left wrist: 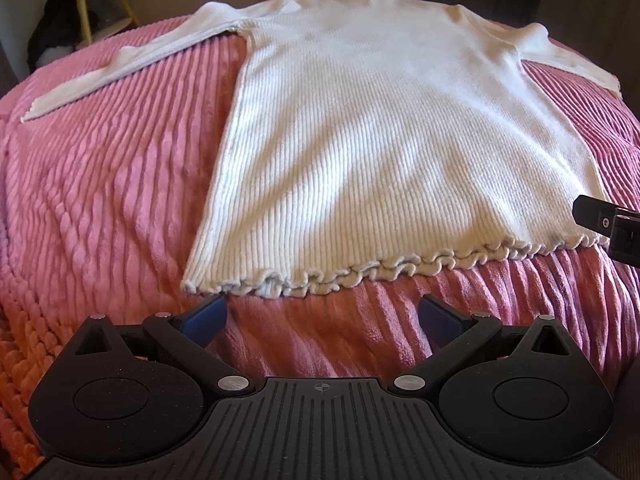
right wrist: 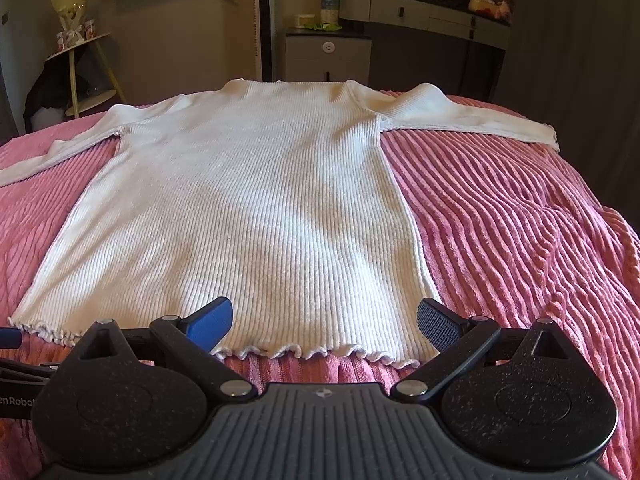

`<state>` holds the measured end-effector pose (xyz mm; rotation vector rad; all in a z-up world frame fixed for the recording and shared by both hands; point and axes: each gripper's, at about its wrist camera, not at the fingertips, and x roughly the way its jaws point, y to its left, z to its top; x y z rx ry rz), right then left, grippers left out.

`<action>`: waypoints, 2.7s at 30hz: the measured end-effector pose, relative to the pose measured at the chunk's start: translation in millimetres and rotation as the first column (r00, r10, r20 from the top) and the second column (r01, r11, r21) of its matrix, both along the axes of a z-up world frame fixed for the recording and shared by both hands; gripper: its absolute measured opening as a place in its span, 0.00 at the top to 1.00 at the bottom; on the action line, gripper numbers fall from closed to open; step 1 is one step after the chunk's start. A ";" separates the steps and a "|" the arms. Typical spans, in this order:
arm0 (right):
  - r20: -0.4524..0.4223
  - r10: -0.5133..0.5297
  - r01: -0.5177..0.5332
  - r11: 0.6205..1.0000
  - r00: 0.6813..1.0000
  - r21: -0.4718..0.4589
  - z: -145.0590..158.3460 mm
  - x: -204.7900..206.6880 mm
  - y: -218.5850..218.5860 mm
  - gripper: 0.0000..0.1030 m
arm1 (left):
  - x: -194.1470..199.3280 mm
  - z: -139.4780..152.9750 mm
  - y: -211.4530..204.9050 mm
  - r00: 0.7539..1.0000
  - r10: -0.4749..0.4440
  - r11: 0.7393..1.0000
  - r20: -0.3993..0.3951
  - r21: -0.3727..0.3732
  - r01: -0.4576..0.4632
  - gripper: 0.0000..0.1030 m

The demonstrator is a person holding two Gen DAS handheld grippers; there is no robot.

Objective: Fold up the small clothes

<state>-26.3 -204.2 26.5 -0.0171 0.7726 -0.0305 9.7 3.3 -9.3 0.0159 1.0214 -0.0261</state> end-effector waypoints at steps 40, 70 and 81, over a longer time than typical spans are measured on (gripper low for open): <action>-0.005 0.003 -0.003 1.000 1.000 -0.003 -1.6 0.4 2.6 0.04 | 0.6 -0.1 0.5 1.000 -0.008 1.000 0.005 -0.012 0.008 0.00; -0.014 0.006 -0.005 1.000 1.000 0.012 2.4 0.1 2.4 0.04 | -2.3 3.3 0.6 1.000 -0.004 1.000 0.014 -0.021 0.005 0.00; -0.157 0.053 0.002 0.943 0.986 0.333 12.8 62.9 -40.8 0.04 | 11.8 24.4 5.0 0.998 0.059 0.998 0.029 -0.038 -0.058 0.00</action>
